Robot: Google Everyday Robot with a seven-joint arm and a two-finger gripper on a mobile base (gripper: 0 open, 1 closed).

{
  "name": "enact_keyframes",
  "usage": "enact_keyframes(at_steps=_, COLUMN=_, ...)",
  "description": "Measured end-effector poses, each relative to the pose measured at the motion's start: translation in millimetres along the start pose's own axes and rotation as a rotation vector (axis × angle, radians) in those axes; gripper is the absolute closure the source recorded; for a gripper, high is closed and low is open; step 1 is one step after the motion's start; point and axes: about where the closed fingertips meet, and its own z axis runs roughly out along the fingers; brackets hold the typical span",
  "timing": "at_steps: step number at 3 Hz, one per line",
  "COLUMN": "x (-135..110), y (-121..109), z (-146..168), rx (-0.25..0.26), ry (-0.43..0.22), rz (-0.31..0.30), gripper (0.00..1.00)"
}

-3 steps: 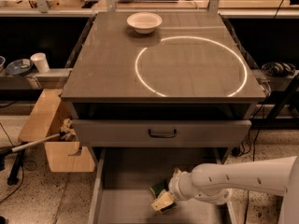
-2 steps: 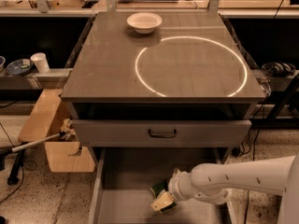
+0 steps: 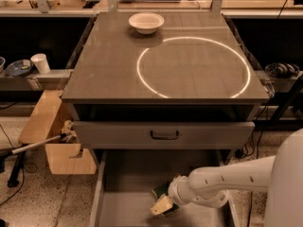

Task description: Pick sponge from middle drawer and place on counter

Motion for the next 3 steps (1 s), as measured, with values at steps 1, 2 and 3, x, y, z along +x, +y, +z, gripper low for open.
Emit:
enact_keyframes(at_steps=1, x=0.0, y=0.0, z=0.0, rx=0.000, ry=0.000, rz=0.000, gripper=0.00)
enact_keyframes(at_steps=2, x=0.3, y=-0.1, z=0.2, rx=0.022, ry=-0.024, rz=-0.002, gripper=0.00)
enact_keyframes(at_steps=3, x=19.2, y=-8.1, z=4.9, rx=0.044, ry=-0.054, rz=0.038, gripper=0.00)
